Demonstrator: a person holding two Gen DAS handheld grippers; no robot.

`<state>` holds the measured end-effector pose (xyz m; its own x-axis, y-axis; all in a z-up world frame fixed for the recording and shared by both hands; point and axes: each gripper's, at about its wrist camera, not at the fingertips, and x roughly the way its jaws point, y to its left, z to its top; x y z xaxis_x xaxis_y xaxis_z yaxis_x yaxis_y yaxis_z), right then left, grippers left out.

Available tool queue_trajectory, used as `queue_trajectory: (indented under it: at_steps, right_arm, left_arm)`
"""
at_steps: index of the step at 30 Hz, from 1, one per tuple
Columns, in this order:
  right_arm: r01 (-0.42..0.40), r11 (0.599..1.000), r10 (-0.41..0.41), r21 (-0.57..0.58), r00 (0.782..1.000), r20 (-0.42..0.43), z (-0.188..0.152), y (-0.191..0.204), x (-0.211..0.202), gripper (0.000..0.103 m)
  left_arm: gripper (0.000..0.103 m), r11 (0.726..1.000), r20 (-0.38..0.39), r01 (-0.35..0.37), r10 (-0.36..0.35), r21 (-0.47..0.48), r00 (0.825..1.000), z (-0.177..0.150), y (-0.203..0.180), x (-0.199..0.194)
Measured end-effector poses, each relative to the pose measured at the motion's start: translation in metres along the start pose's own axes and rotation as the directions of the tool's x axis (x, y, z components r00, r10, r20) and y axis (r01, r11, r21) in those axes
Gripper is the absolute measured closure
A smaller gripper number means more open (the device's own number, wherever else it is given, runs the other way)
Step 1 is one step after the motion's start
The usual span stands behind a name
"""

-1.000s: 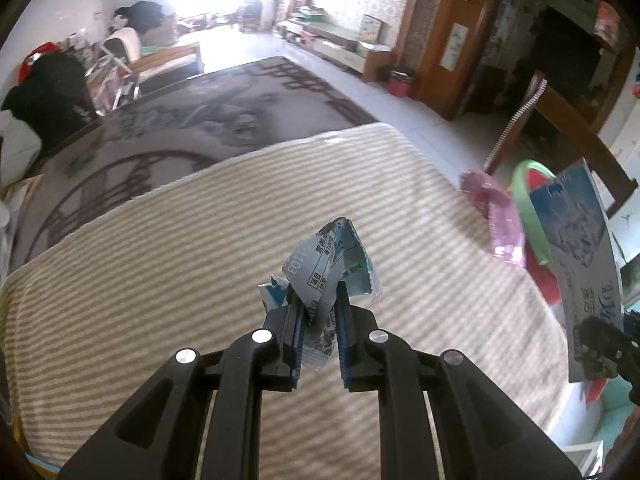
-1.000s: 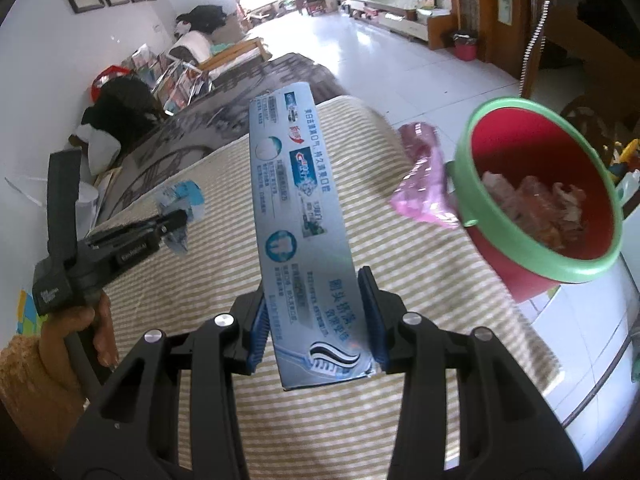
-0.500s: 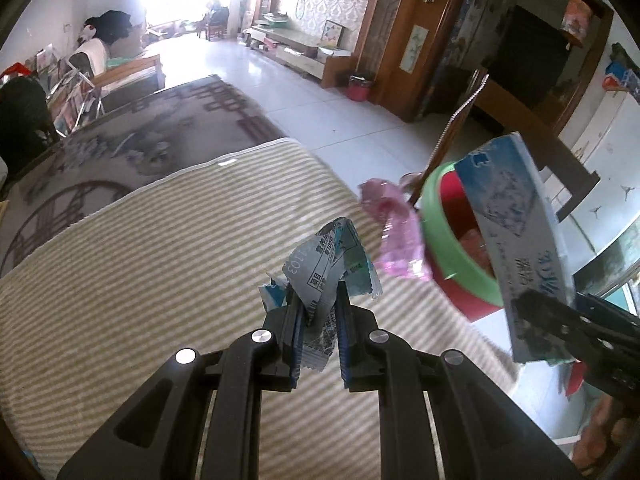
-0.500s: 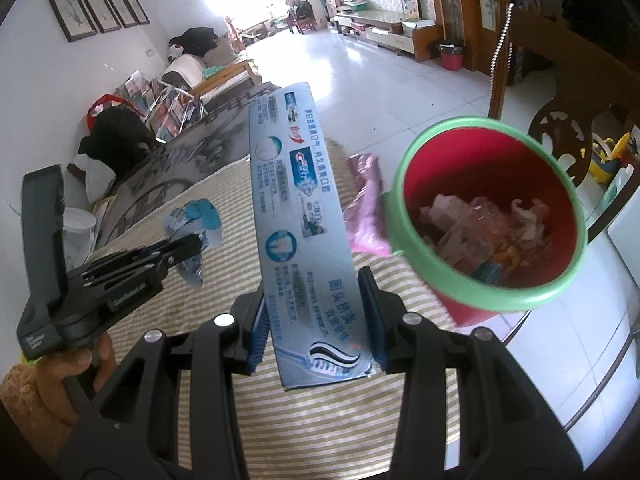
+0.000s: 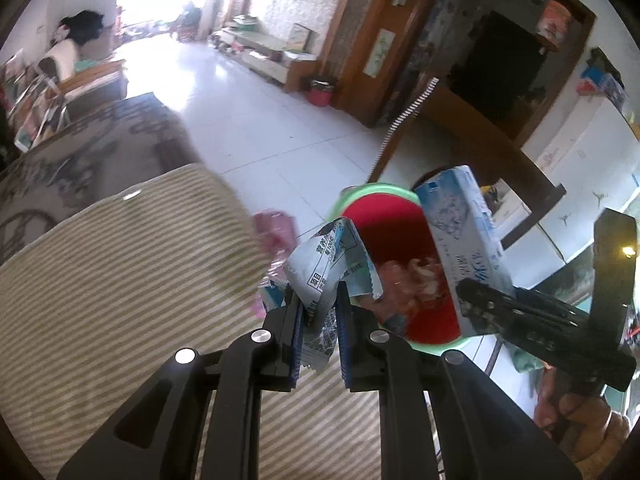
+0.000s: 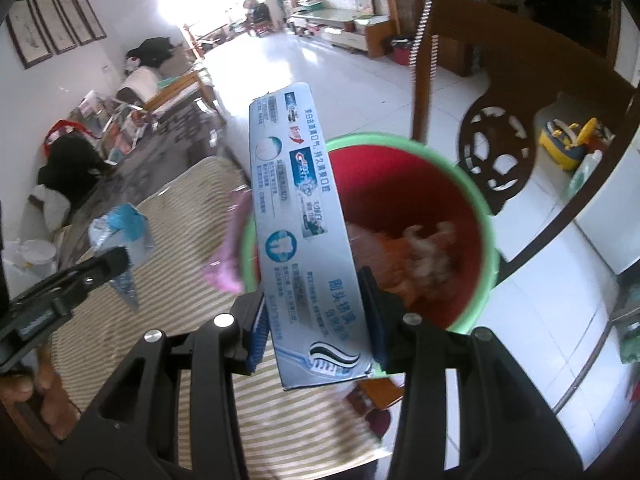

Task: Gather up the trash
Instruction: 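Carry the blue wrapper with the left gripper while the right gripper carries the carton over the bucket, then open the left gripper over the bucket to drop the blue wrapper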

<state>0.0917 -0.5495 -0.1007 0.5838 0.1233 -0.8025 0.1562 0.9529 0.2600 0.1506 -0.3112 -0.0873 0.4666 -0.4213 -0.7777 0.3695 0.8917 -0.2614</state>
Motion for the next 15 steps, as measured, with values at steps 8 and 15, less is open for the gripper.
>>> queue_trajectory:
  at_steps: [8,15]
  right_arm:
    - [0.003,0.999,-0.004,0.041,1.000,0.023,0.016,-0.039,-0.004,0.063]
    - [-0.007,0.999,0.007,0.053,1.000,0.007,0.026,-0.060,0.003,0.062]
  left_arm:
    - [0.091,0.995,-0.060,0.085,-0.082,0.048,0.995,0.029,-0.055,0.043]
    - [0.037,0.995,-0.096,0.088,-0.082,0.053,0.992,0.039,-0.076,0.075]
